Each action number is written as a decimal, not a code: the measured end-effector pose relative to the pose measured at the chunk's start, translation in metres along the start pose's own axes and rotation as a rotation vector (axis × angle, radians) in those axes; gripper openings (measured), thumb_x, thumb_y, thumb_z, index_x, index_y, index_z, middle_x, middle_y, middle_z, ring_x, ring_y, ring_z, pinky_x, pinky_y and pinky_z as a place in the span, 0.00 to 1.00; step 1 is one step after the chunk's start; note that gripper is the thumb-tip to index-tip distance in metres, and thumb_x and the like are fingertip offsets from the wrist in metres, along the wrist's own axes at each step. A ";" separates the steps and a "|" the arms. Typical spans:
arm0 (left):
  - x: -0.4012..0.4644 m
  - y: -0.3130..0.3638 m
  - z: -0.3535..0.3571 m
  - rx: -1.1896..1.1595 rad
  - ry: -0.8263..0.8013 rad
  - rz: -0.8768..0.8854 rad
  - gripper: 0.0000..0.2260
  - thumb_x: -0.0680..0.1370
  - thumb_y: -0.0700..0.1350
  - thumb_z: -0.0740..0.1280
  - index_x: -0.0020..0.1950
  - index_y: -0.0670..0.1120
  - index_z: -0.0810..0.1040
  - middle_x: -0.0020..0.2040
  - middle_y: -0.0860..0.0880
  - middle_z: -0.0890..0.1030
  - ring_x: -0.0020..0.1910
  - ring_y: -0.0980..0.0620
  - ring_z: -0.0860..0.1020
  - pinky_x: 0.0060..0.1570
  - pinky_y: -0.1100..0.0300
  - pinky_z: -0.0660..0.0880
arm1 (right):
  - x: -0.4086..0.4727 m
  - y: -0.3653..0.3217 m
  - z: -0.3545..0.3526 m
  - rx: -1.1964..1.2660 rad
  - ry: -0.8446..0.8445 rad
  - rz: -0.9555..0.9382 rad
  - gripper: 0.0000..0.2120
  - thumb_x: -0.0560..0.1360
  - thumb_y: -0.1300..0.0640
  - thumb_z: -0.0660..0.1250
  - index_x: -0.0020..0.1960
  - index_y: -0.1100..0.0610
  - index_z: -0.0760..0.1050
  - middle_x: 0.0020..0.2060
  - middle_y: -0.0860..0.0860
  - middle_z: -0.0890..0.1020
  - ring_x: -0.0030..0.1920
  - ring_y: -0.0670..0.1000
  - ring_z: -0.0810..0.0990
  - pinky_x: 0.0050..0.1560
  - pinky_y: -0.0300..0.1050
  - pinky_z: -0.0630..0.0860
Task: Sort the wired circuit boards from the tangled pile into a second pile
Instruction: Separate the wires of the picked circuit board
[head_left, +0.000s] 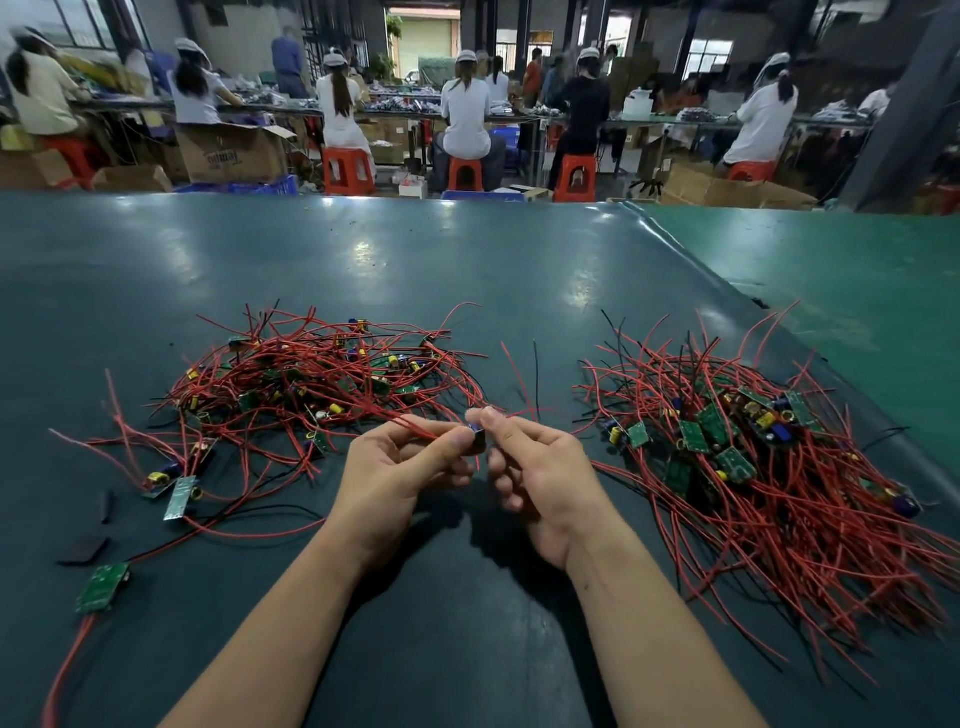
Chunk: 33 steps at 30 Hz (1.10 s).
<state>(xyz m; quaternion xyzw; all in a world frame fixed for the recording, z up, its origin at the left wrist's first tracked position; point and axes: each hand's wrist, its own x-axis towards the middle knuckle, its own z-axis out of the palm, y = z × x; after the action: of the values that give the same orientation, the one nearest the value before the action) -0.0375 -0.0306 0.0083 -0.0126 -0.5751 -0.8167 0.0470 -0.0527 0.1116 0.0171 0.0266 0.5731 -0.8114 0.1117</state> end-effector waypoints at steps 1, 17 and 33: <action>-0.001 0.000 0.001 0.035 -0.018 -0.001 0.15 0.61 0.48 0.77 0.42 0.41 0.82 0.36 0.43 0.84 0.31 0.51 0.81 0.34 0.62 0.79 | 0.001 0.000 0.000 0.020 0.009 -0.032 0.09 0.75 0.55 0.71 0.47 0.60 0.83 0.23 0.47 0.72 0.20 0.43 0.65 0.18 0.33 0.59; -0.005 0.010 0.004 -0.001 -0.083 -0.044 0.05 0.66 0.44 0.72 0.30 0.49 0.81 0.35 0.37 0.83 0.25 0.53 0.77 0.26 0.65 0.73 | 0.018 -0.015 -0.027 0.351 0.552 -0.403 0.11 0.78 0.58 0.68 0.39 0.59 0.81 0.23 0.48 0.74 0.20 0.43 0.66 0.20 0.33 0.60; -0.002 0.018 -0.010 -0.507 -0.088 -0.195 0.06 0.70 0.43 0.66 0.36 0.45 0.82 0.39 0.47 0.83 0.35 0.53 0.82 0.36 0.61 0.80 | 0.012 -0.010 -0.025 0.147 0.212 -0.080 0.12 0.80 0.53 0.63 0.43 0.58 0.81 0.23 0.47 0.71 0.20 0.44 0.64 0.21 0.33 0.57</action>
<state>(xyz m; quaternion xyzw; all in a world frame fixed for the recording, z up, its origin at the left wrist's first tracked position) -0.0332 -0.0454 0.0218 -0.0037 -0.3522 -0.9339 -0.0616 -0.0686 0.1361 0.0161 0.0975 0.5213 -0.8476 0.0155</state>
